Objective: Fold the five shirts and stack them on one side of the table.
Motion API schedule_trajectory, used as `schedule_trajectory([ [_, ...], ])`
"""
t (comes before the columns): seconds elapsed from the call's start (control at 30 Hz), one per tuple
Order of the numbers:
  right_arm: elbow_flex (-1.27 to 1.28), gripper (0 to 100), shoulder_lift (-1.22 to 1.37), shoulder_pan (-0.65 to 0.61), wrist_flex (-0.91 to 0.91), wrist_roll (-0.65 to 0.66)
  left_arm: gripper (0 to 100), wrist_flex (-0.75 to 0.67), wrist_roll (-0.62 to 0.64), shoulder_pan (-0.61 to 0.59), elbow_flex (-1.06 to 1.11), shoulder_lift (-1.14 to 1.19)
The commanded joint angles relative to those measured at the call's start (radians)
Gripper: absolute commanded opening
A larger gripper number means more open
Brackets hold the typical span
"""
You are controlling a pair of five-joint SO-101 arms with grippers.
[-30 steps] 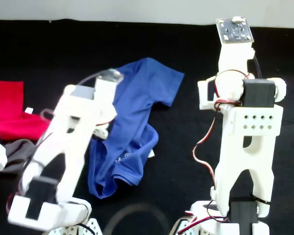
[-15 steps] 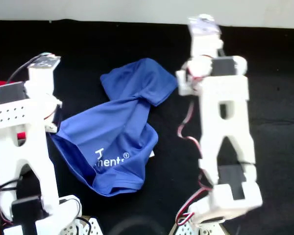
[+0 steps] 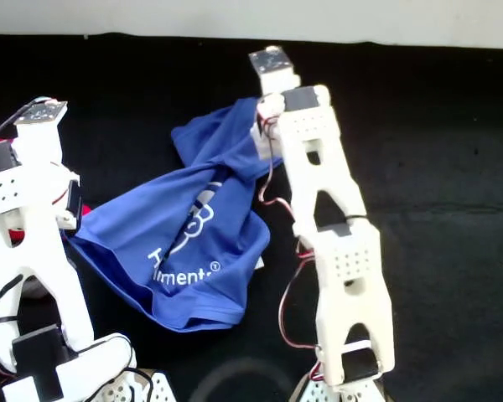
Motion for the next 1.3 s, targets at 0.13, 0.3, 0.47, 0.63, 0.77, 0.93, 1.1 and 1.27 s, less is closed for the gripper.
schedule_trajectory([
  [0.13, -0.338, 31.8, 0.188, 0.044, -0.015, -0.012, 1, 0.006, -0.009, 0.03, -0.035, -0.007],
  [0.3, -0.394, 31.8, 0.305, 0.048, -0.019, -0.006, 1, 0.006, -0.006, 0.117, -0.035, -0.007],
  [0.47, -0.397, 31.7, 0.375, 0.058, -0.071, -0.006, 1, 0.006, -0.006, 0.166, -0.035, -0.007],
  [0.63, -0.4, 8.0, 0.381, 0.062, -0.068, -0.006, 1, 0.002, -0.005, 0.165, -0.035, -0.007],
  [0.77, -0.507, 2.6, 0.381, 0.084, -0.038, -0.011, 1, -0.002, -0.005, 0.165, -0.035, -0.002],
  [0.93, -0.757, 0.5, 0.38, 0.088, 0.142, -0.006, 1, -0.066, -0.005, 0.166, -0.036, 0.001],
  [1.1, -0.759, 0.5, 0.217, 0.113, 0.3, -0.008, 1, -0.186, -0.005, 0.166, -0.047, -0.007],
  [1.27, -0.75, 0.5, 0.005, 0.153, 0.297, -0.011, 1, -0.16, 0.023, 0.166, -0.157, -0.007],
])
